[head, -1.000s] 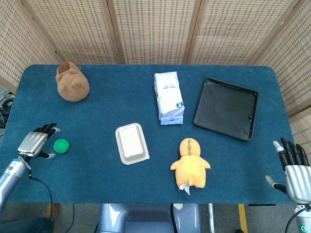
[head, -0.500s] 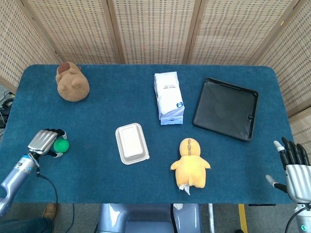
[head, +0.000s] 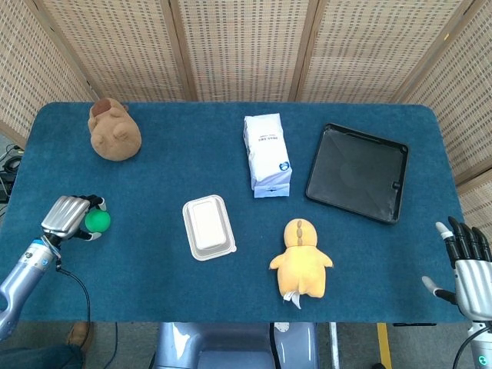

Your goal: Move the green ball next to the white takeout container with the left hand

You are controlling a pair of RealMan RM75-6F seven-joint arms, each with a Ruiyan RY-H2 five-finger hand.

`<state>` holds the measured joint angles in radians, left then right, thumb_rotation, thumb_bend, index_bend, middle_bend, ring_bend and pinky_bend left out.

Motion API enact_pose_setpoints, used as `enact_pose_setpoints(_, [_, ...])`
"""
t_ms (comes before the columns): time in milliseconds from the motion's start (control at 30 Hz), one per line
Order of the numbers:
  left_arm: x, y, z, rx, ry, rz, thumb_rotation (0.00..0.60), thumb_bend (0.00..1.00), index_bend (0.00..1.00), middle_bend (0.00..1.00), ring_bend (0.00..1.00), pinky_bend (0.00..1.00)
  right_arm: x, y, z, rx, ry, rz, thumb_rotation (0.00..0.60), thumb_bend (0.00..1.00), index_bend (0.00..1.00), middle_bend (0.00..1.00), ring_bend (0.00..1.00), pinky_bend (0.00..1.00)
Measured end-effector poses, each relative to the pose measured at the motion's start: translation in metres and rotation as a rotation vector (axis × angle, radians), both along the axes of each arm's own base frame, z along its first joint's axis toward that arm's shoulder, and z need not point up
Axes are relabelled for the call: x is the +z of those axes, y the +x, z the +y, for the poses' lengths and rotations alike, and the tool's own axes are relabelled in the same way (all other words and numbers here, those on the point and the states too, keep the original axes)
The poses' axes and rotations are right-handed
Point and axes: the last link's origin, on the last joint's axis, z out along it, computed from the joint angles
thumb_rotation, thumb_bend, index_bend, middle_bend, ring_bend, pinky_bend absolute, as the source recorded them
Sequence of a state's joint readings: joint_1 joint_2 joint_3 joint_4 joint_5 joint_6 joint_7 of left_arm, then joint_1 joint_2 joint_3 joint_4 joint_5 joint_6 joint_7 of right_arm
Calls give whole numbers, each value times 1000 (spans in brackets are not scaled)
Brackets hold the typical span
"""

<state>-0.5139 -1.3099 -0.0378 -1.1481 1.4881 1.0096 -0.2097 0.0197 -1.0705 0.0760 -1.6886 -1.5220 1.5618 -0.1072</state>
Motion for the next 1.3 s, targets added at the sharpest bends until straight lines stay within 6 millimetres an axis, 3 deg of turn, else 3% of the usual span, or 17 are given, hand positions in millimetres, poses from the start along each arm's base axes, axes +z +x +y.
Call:
enact_pose_setpoints(200, [7, 44, 13, -96, 15, -81, 600, 194, 485, 478, 477, 476, 1, -2, -3, -16, -3, 0, 600, 0, 93, 0, 0, 0])
enact_pose_setpoints(400, [3, 118, 42, -230, -11, -95, 600, 191, 485, 475, 477, 468, 4, -5, -7, -38, -18, -10, 600, 0, 97, 0, 0, 0])
enact_pose_setpoints(500, [-4, 155, 55, -285, -37, -67, 600, 191, 487, 476, 476, 416, 6, -6, -8, -51, -27, -12, 600, 0, 97, 0, 0, 0])
enact_pose_setpoints(600, [-19, 195, 68, -350, -74, -24, 600, 192, 487, 476, 470, 392, 9, -10, -10, -73, -40, -14, 600, 0, 97, 0, 0, 0])
enact_pose_setpoints(733, [-55, 253, 81, -406, -149, 4, 600, 191, 487, 475, 464, 385, 14, -14, -12, -96, -57, -20, 600, 0, 97, 0, 0, 0])
enact_pose_setpoints(833, [-85, 285, 83, -425, -207, 11, 600, 192, 487, 475, 460, 385, 16, -17, -14, -108, -63, -21, 600, 0, 98, 0, 0, 0])
enact_pose_setpoints(1033, [-131, 325, 85, -444, -273, 38, 600, 189, 487, 476, 457, 385, 19, -24, -19, -141, -67, -29, 600, 0, 98, 0, 0, 0])
enact_pose_setpoints(1300, [-164, 342, 85, -449, -311, 111, 600, 191, 481, 470, 450, 384, 24, -27, -21, -149, -74, -42, 600, 0, 98, 0, 0, 0])
